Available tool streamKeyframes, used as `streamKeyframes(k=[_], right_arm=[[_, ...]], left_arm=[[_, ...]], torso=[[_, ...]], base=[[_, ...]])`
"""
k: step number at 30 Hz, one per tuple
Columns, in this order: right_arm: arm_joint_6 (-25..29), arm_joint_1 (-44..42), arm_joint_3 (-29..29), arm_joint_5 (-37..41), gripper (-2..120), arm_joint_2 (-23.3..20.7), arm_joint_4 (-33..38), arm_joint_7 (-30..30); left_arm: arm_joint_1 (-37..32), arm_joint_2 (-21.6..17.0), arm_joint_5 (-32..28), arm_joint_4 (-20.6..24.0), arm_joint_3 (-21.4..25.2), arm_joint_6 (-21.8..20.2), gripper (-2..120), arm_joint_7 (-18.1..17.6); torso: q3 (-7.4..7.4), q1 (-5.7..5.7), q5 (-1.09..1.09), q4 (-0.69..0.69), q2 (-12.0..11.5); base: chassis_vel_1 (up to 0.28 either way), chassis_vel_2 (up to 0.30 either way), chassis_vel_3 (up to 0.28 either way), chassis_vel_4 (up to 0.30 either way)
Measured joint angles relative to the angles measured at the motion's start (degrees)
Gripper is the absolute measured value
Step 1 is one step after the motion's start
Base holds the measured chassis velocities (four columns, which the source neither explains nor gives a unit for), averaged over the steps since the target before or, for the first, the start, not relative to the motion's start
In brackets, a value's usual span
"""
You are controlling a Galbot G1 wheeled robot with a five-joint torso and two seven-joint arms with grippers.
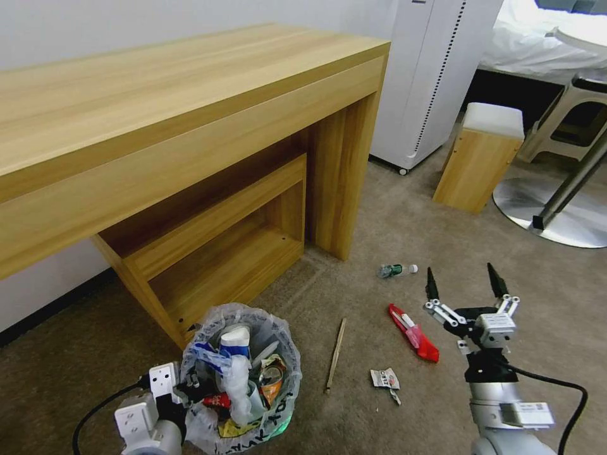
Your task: Pick up the trash bin and place the garbage on the floor into it.
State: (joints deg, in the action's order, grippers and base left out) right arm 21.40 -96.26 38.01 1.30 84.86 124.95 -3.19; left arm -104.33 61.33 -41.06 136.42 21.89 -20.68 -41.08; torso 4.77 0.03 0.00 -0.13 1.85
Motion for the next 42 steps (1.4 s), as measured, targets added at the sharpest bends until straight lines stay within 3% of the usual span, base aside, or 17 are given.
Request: streamKeyframes(k=[17,20,22,23,25,26,28,29,32,36,42], right_arm=[[-1.1,1.5,0.0,1.6,100,-1.3,-0.9,1.4],[-4.6,2.0,-1.2,3.7,100,-3.1,-1.1,4.3],[-13.0,5.2,-3.8,12.2,100,-7.5,-2.7,9.9],[-13.0,5.2,-3.8,12.2,100,-7.5,-2.7,9.9],[-21.8,10.0,-5.0,24.4,100,-12.4,-5.8,14.7],[-21.8,10.0,-5.0,24.4,100,-12.4,-5.8,14.7],[-29.5,15.3,-6.2,36.3,100,-19.8,-10.3,19.1],[-29.5,15.3,-6.2,36.3,100,-19.8,-10.3,19.1],[-36.4,20.1,-8.8,50.0,100,-25.7,-14.5,20.8],[-41.4,25.2,-12.4,57.7,100,-27.5,-18.2,19.6],[-48.5,31.8,-17.5,62.9,100,-26.2,-21.9,22.0]], left_arm=[[0.7,-0.1,-1.0,-0.3,0.1,0.2,0,-0.8],[0.7,-0.2,-1.1,-0.4,0.2,0.2,0,-0.8],[0.5,-0.5,-1.1,-0.3,0.3,0.2,0,-0.8],[0.5,-0.5,-1.1,-0.3,0.3,0.2,0,-0.8],[0.1,-0.6,-1.1,-0.1,0.6,0.1,0,-0.9],[0.1,-0.6,-1.1,-0.1,0.6,0.1,0,-0.9],[-0.6,-0.7,-1.1,0.1,1.0,0.1,0,-0.9],[-0.6,-0.7,-1.1,0.1,1.0,0.1,0,-0.9],[-1.1,-0.7,-1.0,0.2,1.3,0.1,0,-0.9],[-1.5,-0.3,-0.6,-0.1,1.6,0.1,0,-0.9],[-1.5,0.3,-0.3,-0.8,1.8,0.1,0,-0.9]], torso=[[0.0,0.0,0.0,0.0,0.0],[0.0,0.0,0.0,-0.02,0.0],[0.0,0.0,0.02,-0.01,0.0],[0.0,0.0,0.02,-0.01,0.0],[0.01,0.0,0.02,0.0,0.0],[0.01,0.0,0.02,0.0,0.0],[0.01,0.0,0.01,0.02,0.0],[0.01,0.0,0.01,0.02,0.0],[0.01,0.0,0.01,-0.01,0.0],[0.01,0.0,0.01,-0.01,0.0],[0.01,0.0,0.0,0.01,0.0]], base=[[-0.029,0.027,0.03,-0.026],[0.0,0.0,0.0,0.0],[0.0,0.0,0.0,0.0],[0.0,0.0,0.0,0.0],[0.0,0.0,0.0,0.0],[0.0,0.0,0.0,0.0],[0.0,0.0,0.0,0.0],[0.0,0.0,0.0,0.0],[0.0,0.0,0.0,0.0],[0.0,0.0,0.0,0.0],[0.0,0.0,0.0,0.0]])
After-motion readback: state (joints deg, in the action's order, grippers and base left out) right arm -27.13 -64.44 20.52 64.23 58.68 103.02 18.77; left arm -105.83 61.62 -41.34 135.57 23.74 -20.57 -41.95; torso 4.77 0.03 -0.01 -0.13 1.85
